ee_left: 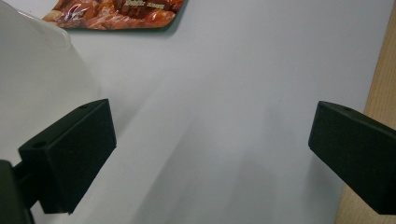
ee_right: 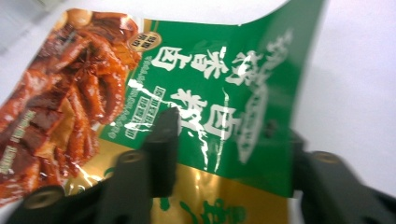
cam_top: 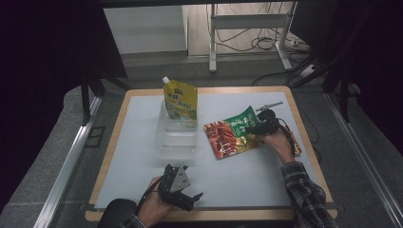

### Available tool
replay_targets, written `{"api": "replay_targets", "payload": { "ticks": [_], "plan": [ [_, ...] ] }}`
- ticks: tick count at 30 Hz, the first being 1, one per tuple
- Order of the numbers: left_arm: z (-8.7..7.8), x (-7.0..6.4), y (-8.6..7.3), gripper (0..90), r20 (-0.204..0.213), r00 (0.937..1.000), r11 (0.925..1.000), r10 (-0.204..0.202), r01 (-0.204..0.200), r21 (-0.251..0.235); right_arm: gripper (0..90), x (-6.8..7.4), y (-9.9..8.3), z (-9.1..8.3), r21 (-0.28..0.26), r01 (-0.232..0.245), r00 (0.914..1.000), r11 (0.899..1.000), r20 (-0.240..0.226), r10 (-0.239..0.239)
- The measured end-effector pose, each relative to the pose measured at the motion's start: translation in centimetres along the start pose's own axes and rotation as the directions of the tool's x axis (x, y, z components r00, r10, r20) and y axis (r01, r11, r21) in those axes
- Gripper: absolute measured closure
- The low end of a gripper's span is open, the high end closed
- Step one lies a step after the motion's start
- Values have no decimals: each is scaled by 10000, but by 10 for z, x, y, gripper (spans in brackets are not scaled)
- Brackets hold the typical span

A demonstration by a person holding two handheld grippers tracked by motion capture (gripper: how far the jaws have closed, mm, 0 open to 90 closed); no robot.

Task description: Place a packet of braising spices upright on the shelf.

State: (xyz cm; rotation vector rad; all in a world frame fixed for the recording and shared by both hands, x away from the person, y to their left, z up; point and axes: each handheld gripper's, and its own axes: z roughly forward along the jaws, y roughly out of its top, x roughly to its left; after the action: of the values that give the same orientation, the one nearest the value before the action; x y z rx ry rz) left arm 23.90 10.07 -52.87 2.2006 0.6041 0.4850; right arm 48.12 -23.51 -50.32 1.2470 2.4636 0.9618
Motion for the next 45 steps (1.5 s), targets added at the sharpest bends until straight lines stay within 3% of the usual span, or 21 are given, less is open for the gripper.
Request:
{"api": "replay_targets", "payload": {
  "ticks": [4, 8, 12, 18, 26, 38, 45],
  "plan": [
    [0, 0, 0, 6, -9, 10000, 10000, 10, -10, 4, 760, 2, -1, -1, 113, 282, 9981, 9995, 540, -287],
    [0, 0, 0, 6, -8, 10000, 10000, 34, -34, 19, 847, 2, -3, 0, 290, 542, 9957, 9981, 732, -562],
    [0, 0, 0, 6, -10, 10000, 10000, 48, -48, 36, 835, -1, -5, 2, 349, 190, 9974, 9992, 693, -214],
    [0, 0, 0, 8, -17, 10000, 10000, 68, -68, 60, 858, 3, -3, 3, 470, 362, 9962, 9982, 774, -398],
    [0, 0, 0, 8, -52, 10000, 10000, 78, -78, 53, 888, 8, 2, -6, 109, 212, 9961, 9997, 850, -221],
    [0, 0, 0, 8, -84, 10000, 10000, 52, -52, 7, 890, 19, 13, -27, -390, 781, 9941, 9962, 780, -749],
    [-1, 1, 0, 8, -113, 9999, 10000, 87, -86, 26, 889, 24, 20, -43, -992, 991, 9946, 9901, 421, -953]
  ]
}}
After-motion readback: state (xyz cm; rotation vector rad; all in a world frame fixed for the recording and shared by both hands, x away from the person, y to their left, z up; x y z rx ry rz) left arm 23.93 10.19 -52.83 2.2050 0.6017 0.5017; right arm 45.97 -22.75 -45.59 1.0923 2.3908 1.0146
